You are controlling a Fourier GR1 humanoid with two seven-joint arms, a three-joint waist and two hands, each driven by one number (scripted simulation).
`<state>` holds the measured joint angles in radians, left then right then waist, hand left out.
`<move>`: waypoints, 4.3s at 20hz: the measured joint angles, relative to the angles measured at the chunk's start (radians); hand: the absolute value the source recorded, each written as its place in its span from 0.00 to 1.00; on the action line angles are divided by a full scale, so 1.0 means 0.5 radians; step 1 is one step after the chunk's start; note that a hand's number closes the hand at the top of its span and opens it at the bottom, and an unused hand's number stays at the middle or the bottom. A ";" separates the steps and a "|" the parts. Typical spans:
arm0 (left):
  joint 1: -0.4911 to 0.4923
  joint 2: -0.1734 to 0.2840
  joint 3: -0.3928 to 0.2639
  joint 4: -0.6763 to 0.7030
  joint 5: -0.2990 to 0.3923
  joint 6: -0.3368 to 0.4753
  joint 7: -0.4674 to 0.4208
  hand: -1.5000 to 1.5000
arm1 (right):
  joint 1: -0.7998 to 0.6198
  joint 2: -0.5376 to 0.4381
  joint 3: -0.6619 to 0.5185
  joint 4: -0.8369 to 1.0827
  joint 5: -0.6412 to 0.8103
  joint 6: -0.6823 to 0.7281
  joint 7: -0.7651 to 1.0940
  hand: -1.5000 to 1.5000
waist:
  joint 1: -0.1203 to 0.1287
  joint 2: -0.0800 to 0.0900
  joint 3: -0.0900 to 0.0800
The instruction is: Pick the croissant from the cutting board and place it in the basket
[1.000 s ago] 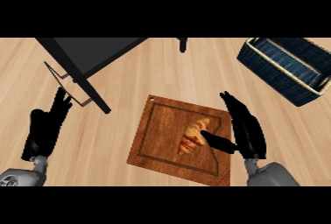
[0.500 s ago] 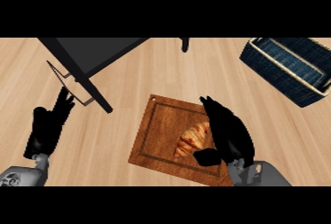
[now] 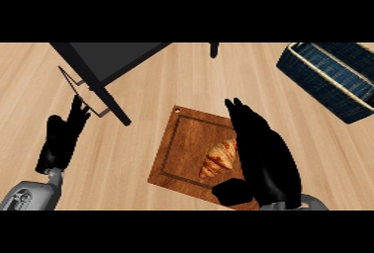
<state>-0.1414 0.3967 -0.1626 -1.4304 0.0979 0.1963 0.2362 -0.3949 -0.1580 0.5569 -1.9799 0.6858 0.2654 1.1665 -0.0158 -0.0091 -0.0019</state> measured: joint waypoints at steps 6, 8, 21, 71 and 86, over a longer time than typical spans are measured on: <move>-0.030 -0.015 0.036 0.054 0.003 -0.040 -0.041 0.50 | 0.025 0.025 -0.040 0.016 0.114 0.069 -0.031 0.00 | 0.016 0.009 0.002; -0.027 -0.017 0.040 0.056 -0.007 -0.048 -0.052 0.50 | 0.064 0.063 -0.025 0.029 0.163 0.077 -0.037 0.00 | 0.020 0.010 0.002; -0.067 -0.084 0.085 0.092 -0.088 -0.094 -0.002 0.50 | 0.288 0.199 -0.117 0.277 0.408 0.060 -0.263 0.00 | 0.038 0.017 0.002; -0.062 -0.286 0.372 0.058 -0.322 -0.355 0.008 0.50 | 0.102 -0.312 0.052 0.967 0.402 0.055 -1.483 1.00 | 0.049 0.019 0.000; -0.024 -0.316 0.391 0.056 -0.356 -0.332 0.002 0.50 | 0.011 -0.682 -0.433 0.602 -0.121 0.273 -2.277 1.00 | 0.011 0.009 0.001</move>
<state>-0.1532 0.2385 0.0330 -1.4022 -0.0800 0.0303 0.2374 -0.3893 -0.4990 0.3404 -1.6787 0.6254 0.4019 0.0279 -0.0104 -0.0044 -0.0012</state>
